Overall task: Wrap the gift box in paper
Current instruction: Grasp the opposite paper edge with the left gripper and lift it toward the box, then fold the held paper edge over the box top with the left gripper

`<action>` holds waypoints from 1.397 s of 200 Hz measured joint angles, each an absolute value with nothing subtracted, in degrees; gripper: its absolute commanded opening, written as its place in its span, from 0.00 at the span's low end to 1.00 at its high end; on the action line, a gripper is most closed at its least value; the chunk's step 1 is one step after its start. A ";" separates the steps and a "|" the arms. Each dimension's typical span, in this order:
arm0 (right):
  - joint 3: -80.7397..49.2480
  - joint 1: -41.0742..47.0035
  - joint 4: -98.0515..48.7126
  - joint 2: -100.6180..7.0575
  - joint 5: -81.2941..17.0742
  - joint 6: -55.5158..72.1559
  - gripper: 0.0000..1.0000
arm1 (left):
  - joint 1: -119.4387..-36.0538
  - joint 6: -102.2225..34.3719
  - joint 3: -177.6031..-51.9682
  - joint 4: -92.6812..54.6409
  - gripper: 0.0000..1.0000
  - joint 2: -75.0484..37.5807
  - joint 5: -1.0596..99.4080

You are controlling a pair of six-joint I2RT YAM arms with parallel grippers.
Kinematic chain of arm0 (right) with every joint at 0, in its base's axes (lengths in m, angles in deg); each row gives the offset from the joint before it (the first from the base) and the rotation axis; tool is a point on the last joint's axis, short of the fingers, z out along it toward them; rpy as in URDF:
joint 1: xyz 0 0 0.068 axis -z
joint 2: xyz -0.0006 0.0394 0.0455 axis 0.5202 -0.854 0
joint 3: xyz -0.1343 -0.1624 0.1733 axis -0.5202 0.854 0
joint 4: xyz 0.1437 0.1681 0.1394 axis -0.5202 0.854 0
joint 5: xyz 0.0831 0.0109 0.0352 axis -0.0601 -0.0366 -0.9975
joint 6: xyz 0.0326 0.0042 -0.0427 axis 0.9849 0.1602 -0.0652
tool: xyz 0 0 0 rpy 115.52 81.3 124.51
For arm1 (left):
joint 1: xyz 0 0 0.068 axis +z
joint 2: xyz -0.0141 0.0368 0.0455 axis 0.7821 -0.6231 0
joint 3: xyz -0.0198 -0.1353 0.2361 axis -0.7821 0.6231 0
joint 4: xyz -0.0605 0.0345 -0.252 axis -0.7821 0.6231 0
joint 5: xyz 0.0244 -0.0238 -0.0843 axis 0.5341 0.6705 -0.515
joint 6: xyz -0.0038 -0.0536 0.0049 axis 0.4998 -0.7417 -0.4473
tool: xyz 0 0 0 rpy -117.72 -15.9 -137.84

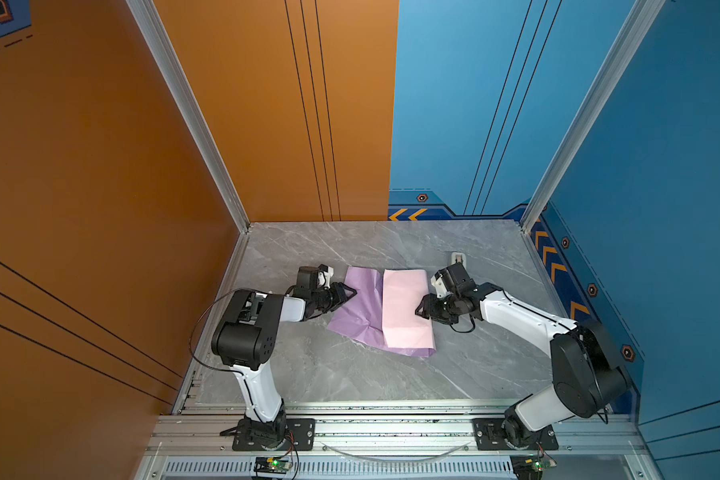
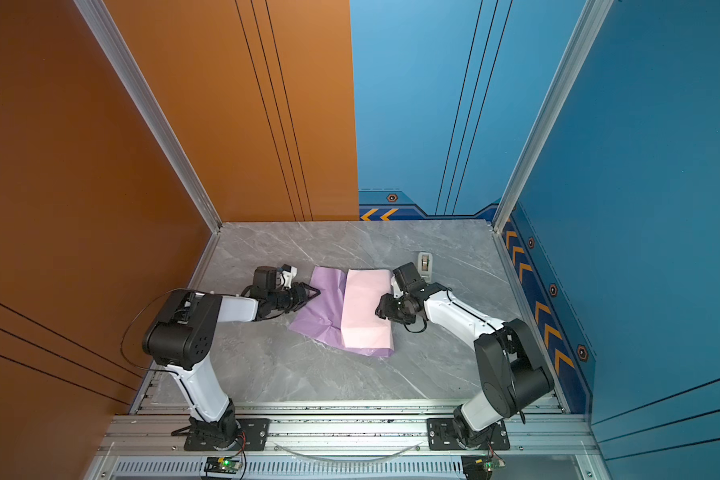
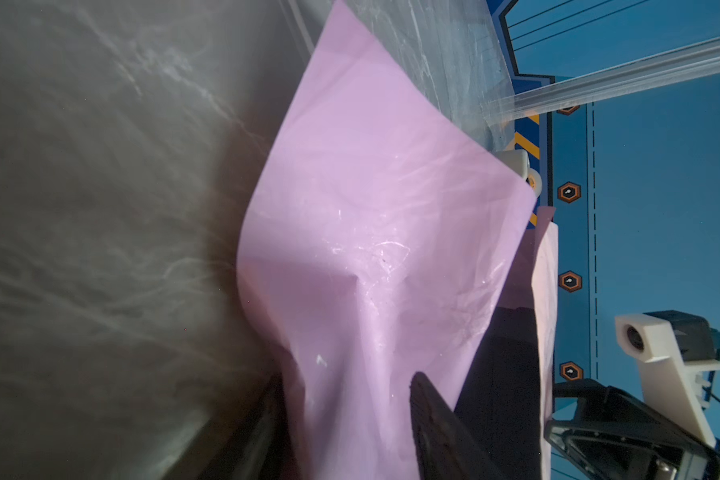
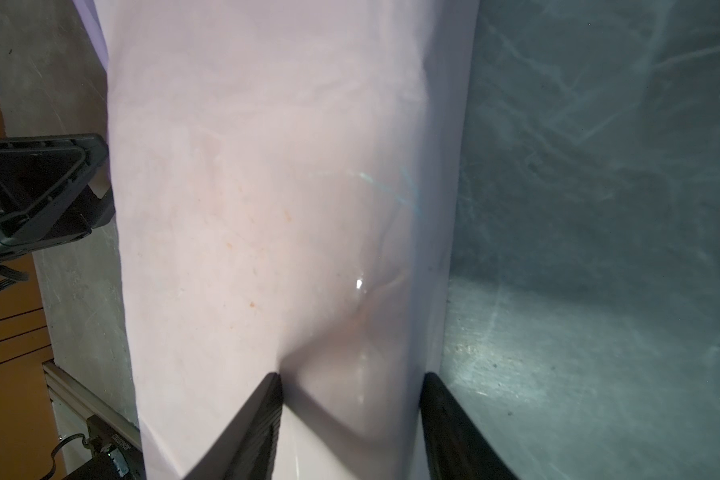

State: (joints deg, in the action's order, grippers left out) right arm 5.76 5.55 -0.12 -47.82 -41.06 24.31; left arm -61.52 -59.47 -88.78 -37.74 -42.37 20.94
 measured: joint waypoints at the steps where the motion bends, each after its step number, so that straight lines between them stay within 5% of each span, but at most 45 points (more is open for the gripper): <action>1: 5.76 5.55 -0.12 -47.82 -41.06 24.29 0.54 | -61.52 -59.60 -88.78 -37.74 0.46 -42.37 20.94; 67: 6.18 5.65 -0.55 -47.47 -41.08 23.83 0.54 | -61.94 -58.49 -87.95 -34.46 0.41 -38.26 20.90; 97: 6.53 5.65 -0.92 -47.20 -41.08 23.83 0.54 | -62.53 -56.58 -88.02 -30.24 0.54 -37.14 21.07; 223: 6.68 5.65 -1.25 -47.16 -41.11 23.55 0.54 | -62.79 -49.70 -103.69 -20.91 0.50 -47.98 26.38; 279: 6.85 5.65 -1.45 -47.03 -41.08 23.44 0.54 | -62.75 -49.66 -98.55 -19.25 0.50 -41.52 26.27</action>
State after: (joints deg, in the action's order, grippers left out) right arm 6.85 5.65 -1.45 -47.03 -41.08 23.44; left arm -62.75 -49.66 -98.55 -19.25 -41.52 26.27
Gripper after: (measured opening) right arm 0.542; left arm 0.492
